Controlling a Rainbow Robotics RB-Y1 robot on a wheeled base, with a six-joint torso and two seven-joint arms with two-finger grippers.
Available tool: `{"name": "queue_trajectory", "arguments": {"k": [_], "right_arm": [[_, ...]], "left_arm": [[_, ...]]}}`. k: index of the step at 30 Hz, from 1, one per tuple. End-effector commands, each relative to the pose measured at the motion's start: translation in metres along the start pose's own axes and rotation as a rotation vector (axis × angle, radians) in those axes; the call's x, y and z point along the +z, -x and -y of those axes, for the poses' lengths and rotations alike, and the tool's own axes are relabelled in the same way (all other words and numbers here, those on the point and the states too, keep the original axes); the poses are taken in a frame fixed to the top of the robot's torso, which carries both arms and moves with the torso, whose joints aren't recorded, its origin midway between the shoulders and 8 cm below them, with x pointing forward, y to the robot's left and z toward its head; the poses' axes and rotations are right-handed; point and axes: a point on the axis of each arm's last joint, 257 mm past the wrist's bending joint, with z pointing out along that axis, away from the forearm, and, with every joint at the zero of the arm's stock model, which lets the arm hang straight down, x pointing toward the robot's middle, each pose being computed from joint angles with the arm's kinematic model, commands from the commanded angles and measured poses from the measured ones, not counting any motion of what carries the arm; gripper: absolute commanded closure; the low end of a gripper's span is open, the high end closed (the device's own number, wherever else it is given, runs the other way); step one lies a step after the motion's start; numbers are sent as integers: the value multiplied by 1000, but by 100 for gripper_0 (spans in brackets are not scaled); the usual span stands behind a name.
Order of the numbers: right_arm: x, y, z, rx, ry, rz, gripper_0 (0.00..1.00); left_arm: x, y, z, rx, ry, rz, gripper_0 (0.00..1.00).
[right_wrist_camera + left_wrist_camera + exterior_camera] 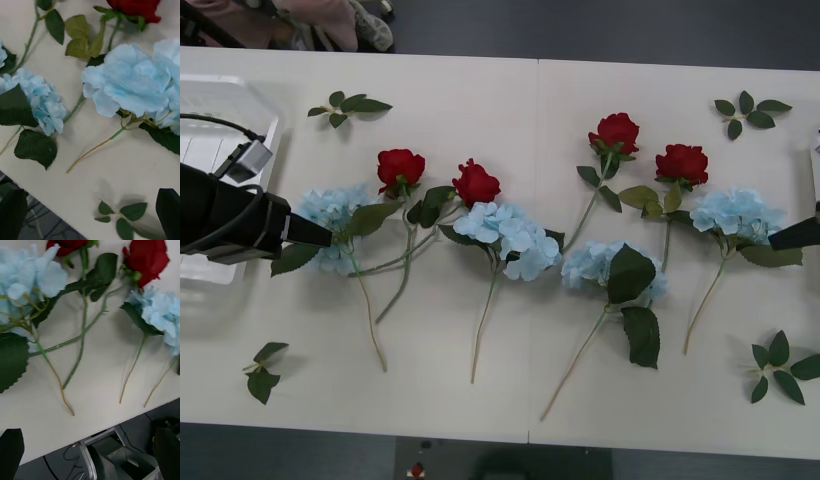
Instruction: Put the red flowers into the right box and the blue flowers into the left box
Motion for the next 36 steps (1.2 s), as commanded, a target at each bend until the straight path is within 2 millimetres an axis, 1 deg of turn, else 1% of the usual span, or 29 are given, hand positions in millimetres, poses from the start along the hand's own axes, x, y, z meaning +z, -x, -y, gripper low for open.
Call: {"name": "queue_trajectory", "arguments": {"k": [1, 8, 12, 14, 18, 19, 21, 25, 31, 32, 36], "right_arm": [[-1, 4, 5, 166, -58, -11, 0], [22, 2, 8, 366, -108, -33, 0], [35, -1, 7, 467, -130, -42, 0], [44, -2, 7, 526, -147, -44, 0], [56, -5, 8, 597, -173, -50, 0], [62, -7, 8, 620, -183, -52, 0], [68, -8, 8, 641, -195, -52, 0], [84, -12, 16, 668, -260, -43, 0], [102, -16, 19, 658, -299, -31, 0], [104, -17, 20, 659, -300, -27, 0], [113, -22, 18, 670, -298, -29, 0]], "left_arm": [[15, -7, -13, -120, 47, 9, 0], [47, -5, -33, -260, 120, 41, 0], [65, -5, -41, -294, 134, 29, 0], [75, -1, -43, -282, 158, 27, 0], [83, 9, -48, -264, 200, 32, 0], [84, 15, -52, -261, 218, 34, 0], [85, 22, -53, -252, 233, 36, 0], [89, 37, -57, -241, 265, 37, 0], [102, 44, -59, -219, 304, 16, 0], [107, 44, -55, -219, 302, 10, 0], [119, 46, -50, -231, 296, 1, 0]]}}
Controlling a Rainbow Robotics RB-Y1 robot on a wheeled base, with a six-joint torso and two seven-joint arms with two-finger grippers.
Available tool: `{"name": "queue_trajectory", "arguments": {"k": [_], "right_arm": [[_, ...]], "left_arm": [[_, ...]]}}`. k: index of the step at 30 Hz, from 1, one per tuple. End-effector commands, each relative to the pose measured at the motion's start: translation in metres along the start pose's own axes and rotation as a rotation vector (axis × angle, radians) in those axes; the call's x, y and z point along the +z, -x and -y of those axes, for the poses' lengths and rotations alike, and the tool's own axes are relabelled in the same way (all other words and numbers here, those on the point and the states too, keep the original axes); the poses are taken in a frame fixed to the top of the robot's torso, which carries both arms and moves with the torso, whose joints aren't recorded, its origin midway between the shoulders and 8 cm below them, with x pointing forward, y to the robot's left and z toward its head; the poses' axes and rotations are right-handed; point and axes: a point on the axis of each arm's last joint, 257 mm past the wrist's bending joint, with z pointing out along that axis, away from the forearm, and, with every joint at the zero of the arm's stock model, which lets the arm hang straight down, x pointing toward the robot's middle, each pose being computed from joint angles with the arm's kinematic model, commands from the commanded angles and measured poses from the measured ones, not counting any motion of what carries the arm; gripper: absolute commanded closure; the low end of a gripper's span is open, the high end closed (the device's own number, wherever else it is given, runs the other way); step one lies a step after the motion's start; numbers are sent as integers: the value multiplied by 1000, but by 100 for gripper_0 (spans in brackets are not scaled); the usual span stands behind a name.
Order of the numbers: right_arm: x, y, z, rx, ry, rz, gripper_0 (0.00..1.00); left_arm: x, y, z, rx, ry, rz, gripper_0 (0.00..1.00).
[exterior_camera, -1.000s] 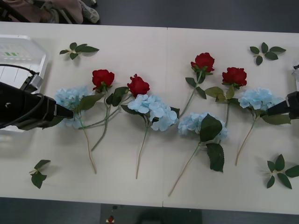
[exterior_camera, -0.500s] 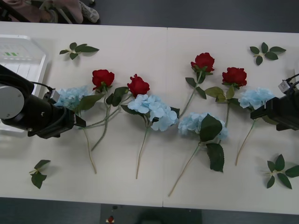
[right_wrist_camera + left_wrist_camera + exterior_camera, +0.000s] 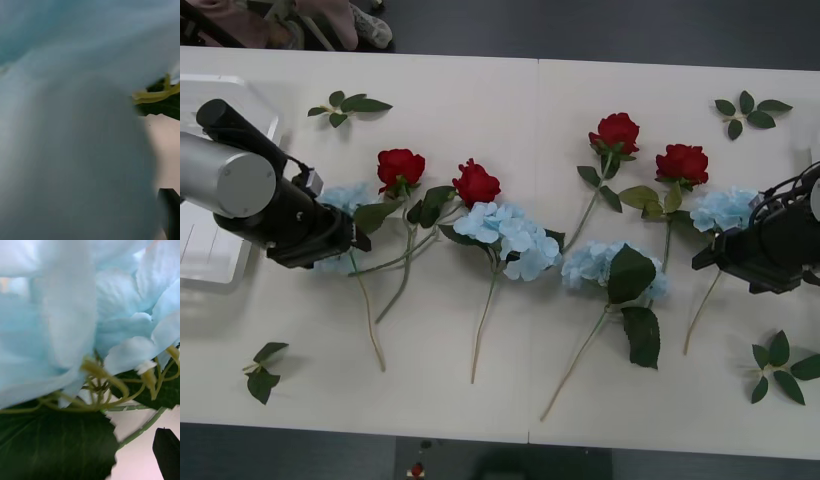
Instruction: Put the red flowers into the right box and the blue flowers into the left box
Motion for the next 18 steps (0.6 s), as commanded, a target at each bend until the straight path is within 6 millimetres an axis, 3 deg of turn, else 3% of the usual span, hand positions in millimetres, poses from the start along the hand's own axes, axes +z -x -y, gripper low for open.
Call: {"name": "queue_trajectory", "arguments": {"k": [1, 7, 12, 18], "right_arm": [[-4, 5, 1, 39, 2, 32, 0], [6, 0, -3, 40, -3, 32, 0], [14, -1, -2, 46, -6, 47, 0], [22, -6, -2, 46, -12, 50, 0]], "left_arm": [[2, 11, 26, -2, -31, 14, 0], [9, 8, 32, 22, -24, 12, 0], [15, 12, 22, 82, 52, 37, 0], [25, 12, 30, 83, 62, 31, 0]]}}
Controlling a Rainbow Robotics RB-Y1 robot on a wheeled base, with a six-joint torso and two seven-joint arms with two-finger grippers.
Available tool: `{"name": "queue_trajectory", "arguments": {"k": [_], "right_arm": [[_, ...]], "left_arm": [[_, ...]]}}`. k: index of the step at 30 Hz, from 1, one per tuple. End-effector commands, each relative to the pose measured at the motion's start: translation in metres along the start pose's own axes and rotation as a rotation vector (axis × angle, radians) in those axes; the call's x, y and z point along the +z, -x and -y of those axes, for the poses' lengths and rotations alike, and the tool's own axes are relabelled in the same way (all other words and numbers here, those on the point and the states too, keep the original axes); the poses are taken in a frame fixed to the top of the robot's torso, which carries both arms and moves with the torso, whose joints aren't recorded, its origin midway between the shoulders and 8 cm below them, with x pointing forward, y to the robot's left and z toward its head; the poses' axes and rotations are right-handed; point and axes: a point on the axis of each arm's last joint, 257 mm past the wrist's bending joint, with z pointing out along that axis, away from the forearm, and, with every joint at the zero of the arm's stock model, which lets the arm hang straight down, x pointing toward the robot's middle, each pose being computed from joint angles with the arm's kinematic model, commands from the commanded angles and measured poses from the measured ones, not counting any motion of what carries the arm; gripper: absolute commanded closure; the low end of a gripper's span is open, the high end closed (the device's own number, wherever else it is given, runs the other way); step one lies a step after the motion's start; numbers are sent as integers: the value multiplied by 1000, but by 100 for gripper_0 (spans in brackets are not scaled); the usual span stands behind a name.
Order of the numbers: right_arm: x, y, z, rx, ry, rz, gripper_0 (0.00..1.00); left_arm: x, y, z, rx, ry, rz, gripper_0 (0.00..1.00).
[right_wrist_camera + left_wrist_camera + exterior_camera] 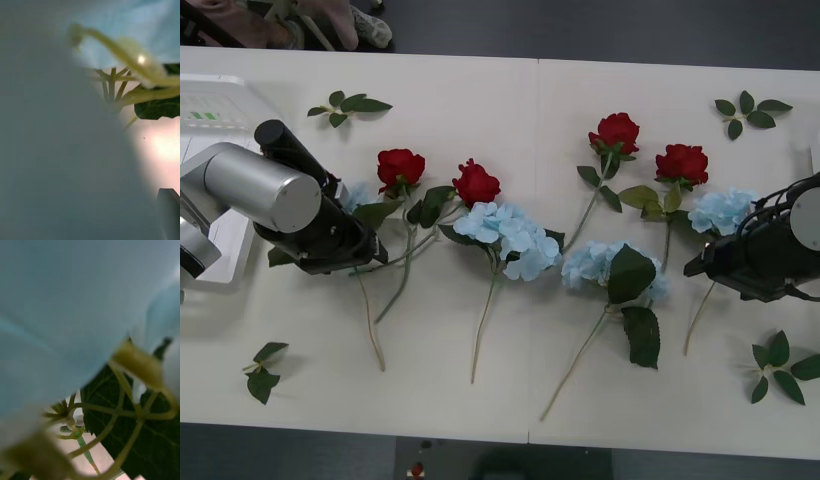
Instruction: Put the red flowers into the right box and the blue flowers into the left box
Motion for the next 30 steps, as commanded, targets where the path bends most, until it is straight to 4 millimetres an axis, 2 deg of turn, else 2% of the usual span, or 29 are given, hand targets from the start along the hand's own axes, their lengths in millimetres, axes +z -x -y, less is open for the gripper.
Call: {"name": "queue_trajectory", "arguments": {"k": [1, 9, 10, 12, 13, 15, 16, 18, 20, 21, 23, 26, 29, 30], "right_arm": [[1, -2, -4, 35, 3, 14, 0], [9, -3, -3, 34, -3, 29, 0], [8, -3, -3, 34, -4, 30, 0], [9, -4, -3, 33, -8, 29, 0], [10, -4, -4, 33, -7, 31, 0], [10, -4, -3, 32, -12, 31, 2], [10, -3, -3, 32, -11, 34, 6], [11, -4, -2, 32, -15, 35, 20], [13, -4, -2, 30, -19, 36, 45], [13, -4, -2, 29, -18, 38, 51], [14, -4, -2, 28, -23, 38, 76], [14, -4, -2, 28, -25, 41, 91], [15, -4, -1, 24, -30, 42, 100], [14, -4, -2, 24, -29, 42, 100]], "left_arm": [[-9, 22, 19, 2, -22, 30, 0], [-6, 22, 22, -4, -23, 26, 0], [-6, 22, 21, -4, -22, 27, 7], [-6, 22, 21, -4, -22, 27, 46], [-6, 22, 21, -4, -20, 27, 72], [-6, 22, 20, -4, -18, 28, 86], [-6, 22, 21, -3, -18, 28, 87], [-6, 23, 19, -2, -15, 30, 90], [-6, 23, 18, -2, -12, 31, 93], [-5, 23, 18, -3, -11, 30, 94], [-5, 23, 17, 0, -7, 33, 97], [-6, 25, 15, -1, -3, 37, 100], [-7, 27, 12, 3, 5, 44, 100], [-7, 28, 11, 3, 6, 44, 100]]}}
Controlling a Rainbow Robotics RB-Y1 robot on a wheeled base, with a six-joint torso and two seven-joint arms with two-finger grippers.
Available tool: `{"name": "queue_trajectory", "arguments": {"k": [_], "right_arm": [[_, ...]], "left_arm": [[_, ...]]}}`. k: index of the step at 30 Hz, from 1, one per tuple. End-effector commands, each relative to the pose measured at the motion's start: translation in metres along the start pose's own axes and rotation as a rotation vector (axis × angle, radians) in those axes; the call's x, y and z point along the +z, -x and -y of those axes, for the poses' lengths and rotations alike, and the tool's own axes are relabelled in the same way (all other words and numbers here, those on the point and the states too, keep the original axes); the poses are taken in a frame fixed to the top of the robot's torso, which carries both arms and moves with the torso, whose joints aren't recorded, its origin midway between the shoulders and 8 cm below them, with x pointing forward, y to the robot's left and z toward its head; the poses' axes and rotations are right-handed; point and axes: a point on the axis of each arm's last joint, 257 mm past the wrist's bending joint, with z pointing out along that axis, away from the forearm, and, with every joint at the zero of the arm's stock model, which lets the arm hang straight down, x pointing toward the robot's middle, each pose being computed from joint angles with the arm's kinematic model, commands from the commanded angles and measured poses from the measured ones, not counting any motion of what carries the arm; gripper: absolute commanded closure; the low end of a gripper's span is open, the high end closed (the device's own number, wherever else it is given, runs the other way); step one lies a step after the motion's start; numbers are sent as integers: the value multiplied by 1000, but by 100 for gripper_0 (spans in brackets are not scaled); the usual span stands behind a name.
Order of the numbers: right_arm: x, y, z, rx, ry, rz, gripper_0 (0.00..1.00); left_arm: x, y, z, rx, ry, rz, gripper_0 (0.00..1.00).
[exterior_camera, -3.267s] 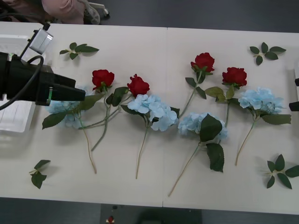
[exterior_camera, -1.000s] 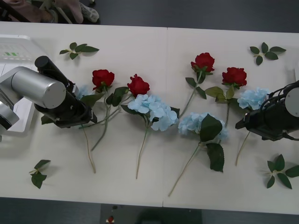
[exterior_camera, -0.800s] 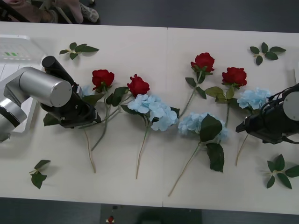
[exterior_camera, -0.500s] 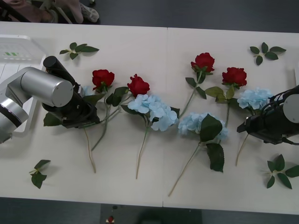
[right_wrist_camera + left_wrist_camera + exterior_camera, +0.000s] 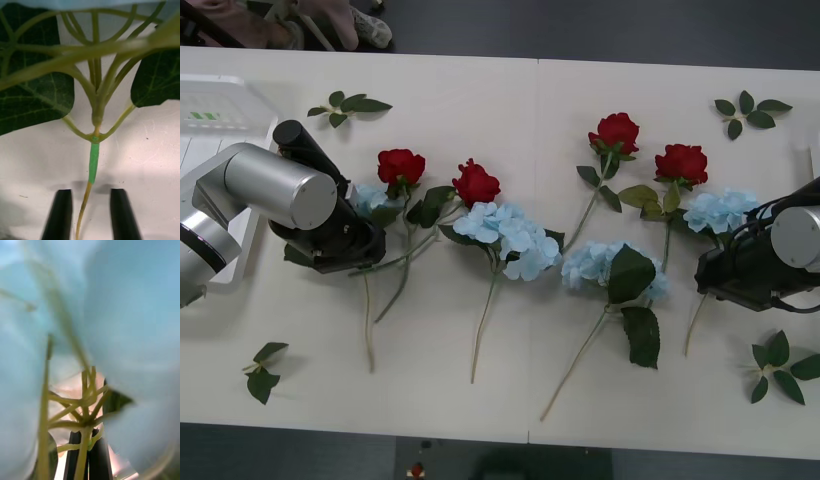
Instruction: Put the red flowers into the right box and the blue flowers into the left box
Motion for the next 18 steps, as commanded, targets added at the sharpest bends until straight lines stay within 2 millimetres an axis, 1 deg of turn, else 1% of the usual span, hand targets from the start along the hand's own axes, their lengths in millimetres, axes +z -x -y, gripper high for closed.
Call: {"name": "queue_trajectory", "arguments": {"k": [1, 3, 6, 7, 9, 11, 12, 14, 15, 17, 18], "right_arm": [[-4, 4, -6, 31, 8, 20, 100], [-4, 3, -6, 28, 7, 17, 100], [-5, 4, -9, 26, 14, 20, 100], [-8, 7, -11, 19, 18, 30, 100], [-14, 11, -15, 2, 22, 46, 100], [-28, 22, -23, -21, 41, 82, 100], [-32, 24, -25, -28, 44, 90, 100], [-50, 34, -33, -46, 66, 122, 100], [-55, 38, -34, -53, 71, 133, 100], [-74, 50, -39, -109, 88, 174, 100], [-79, 52, -40, -126, 91, 184, 100]], "left_arm": [[-18, 25, -3, 16, 8, 54, 100], [-20, 27, -8, 21, 17, 61, 100], [-32, 37, -19, 44, 36, 91, 100], [-41, 42, -26, 58, 50, 106, 100], [-60, 50, -32, 91, 61, 135, 100], [-92, 59, -39, 128, 75, 165, 100], [-102, 61, -40, 137, 79, 170, 100], [-142, 68, -45, 161, 97, 185, 100], [-152, 69, -47, 173, 105, 187, 100], [-194, 77, -67, 240, 170, 201, 100], [-203, 79, -75, 256, 193, 201, 100]]}}
